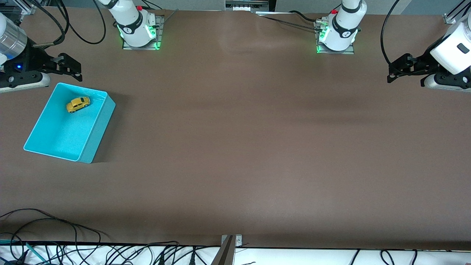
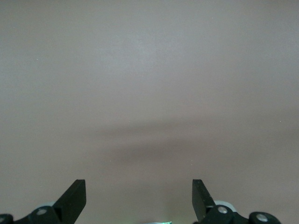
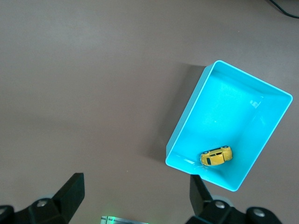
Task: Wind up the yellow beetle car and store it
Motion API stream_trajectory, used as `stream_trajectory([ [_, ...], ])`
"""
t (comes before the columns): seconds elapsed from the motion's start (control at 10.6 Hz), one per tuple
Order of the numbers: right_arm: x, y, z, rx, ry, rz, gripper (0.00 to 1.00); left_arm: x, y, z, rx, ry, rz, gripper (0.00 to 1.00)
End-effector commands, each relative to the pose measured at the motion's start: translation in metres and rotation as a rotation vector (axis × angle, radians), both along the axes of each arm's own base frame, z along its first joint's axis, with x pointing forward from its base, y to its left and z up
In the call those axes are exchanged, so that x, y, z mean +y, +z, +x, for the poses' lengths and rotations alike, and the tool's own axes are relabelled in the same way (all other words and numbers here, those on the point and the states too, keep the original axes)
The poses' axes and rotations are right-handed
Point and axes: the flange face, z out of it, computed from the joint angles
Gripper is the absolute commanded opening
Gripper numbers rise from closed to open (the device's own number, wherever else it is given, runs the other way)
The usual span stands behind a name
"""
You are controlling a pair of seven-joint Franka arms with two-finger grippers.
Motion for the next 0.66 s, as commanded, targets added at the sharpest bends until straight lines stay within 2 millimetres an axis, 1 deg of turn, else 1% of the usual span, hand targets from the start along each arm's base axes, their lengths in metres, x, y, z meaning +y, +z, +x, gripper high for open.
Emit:
stream_trajectory([
  [0.0, 0.0005, 0.0039, 0.0016, 0.017, -0.012, -0.004, 1.00, 0.0007, 0.0046, 0.0033, -0.007, 0.006, 0.007, 1.00],
  [0.38, -0.0018, 0.0045, 0.0016, 0.017, -0.016, -0.002, 1.00, 0.0007, 0.0046, 0.0033, -0.007, 0.006, 0.007, 1.00],
  [0.56, -0.0037, 0.0016, 0.0014, 0.025, -0.012, -0.004, 1.00, 0.0007, 0.0046, 0.0033, -0.007, 0.006, 0.007, 1.00],
])
